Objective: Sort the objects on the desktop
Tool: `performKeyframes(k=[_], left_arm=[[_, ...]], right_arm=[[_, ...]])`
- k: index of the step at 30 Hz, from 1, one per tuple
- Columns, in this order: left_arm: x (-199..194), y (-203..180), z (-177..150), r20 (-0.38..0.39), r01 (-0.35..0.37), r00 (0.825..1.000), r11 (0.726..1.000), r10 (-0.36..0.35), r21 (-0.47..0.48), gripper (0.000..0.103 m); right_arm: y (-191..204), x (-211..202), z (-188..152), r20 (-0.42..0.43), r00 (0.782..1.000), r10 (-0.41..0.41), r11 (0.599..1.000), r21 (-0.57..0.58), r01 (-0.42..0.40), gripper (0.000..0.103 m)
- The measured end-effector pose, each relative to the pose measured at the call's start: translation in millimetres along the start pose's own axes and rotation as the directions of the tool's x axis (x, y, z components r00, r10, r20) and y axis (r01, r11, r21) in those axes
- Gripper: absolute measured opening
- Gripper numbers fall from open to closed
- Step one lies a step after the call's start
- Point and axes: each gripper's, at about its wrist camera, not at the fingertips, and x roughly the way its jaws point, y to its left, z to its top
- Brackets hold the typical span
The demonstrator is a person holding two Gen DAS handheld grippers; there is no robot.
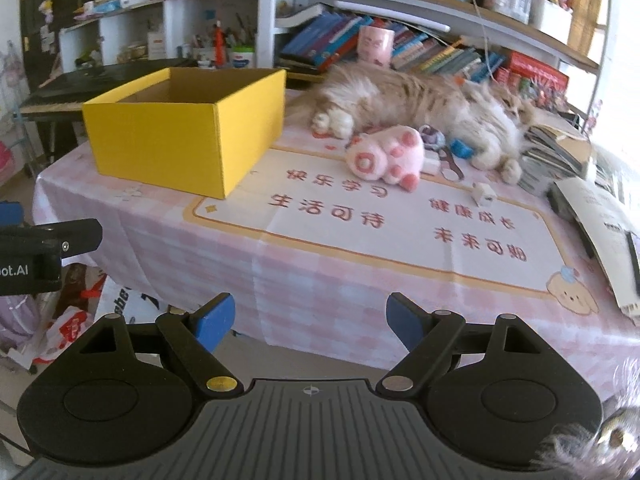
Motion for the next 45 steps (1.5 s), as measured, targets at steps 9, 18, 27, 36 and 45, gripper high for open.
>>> performKeyframes(k=[9, 18, 27, 36, 45], left_arm=[[13, -15, 7, -0.009, 0.043, 0.999, 0.999, -0.043, 0.017, 0.1], [26, -32, 16, -0.011, 0.068, 0.998, 0.997, -0.068, 0.032, 0.1], [41, -48, 22, -0.033, 0.082, 0.996, 0.996, -0.08, 0.046, 0.1], [58, -65, 27, -0.057, 0.099, 0.994, 0.993, -0.095, 0.06, 0.1], [80, -84, 39, -0.076, 0.123, 0.99, 0.99, -0.117, 0.067, 0.1]], right_arm=[[-16, 1, -1, -0.012, 0.999, -0.047, 0.999, 0.019, 0.047, 0.081], [-36, 9, 5, -0.017, 0.997, -0.079, 0.996, 0.034, 0.079, 0.083], [-51, 19, 9, -0.039, 0.995, -0.088, 0.995, 0.044, 0.09, 0.083], [-70, 32, 13, -0.074, 0.992, -0.098, 0.993, 0.064, 0.103, 0.083], [-90, 47, 21, -0.094, 0.99, -0.108, 0.991, 0.071, 0.115, 0.083]])
